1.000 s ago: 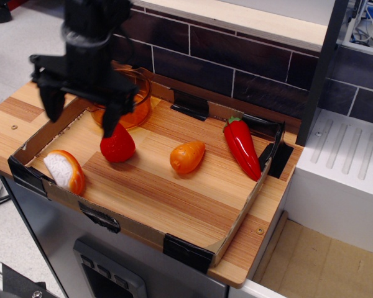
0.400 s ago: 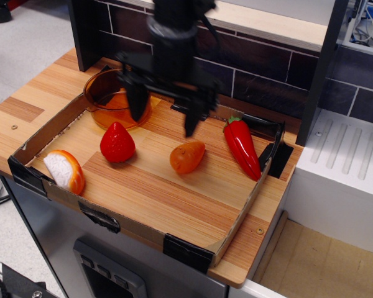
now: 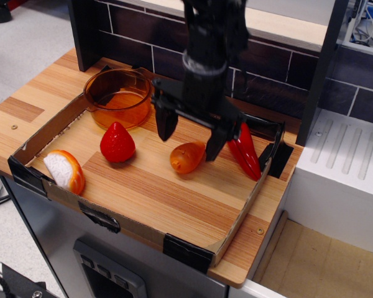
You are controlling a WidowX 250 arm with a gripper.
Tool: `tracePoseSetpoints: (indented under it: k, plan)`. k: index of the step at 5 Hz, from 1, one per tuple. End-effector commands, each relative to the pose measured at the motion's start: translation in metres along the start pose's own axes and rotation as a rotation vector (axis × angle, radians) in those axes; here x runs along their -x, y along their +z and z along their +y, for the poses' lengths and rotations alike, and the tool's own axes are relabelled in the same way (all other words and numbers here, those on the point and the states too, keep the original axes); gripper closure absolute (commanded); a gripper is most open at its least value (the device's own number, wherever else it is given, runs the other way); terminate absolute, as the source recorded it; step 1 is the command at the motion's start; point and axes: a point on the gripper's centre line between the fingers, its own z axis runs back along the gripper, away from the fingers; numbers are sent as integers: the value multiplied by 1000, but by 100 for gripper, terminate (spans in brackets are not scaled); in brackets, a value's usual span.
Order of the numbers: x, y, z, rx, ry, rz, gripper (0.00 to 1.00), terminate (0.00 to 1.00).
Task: Put carrot in pot
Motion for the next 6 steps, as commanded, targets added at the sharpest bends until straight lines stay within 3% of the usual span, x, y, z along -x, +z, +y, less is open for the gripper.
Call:
tracePoseSetpoints:
  k: [1, 3, 4, 6]
  plan:
    - [-9, -8, 2, -32, -20, -22, 0, 0]
    - [-7, -23, 3, -56, -35, 8, 0, 0]
    - [-4, -19, 3, -41, -42, -1, 100, 0]
    - [0, 27, 16, 17, 0, -78, 100, 0]
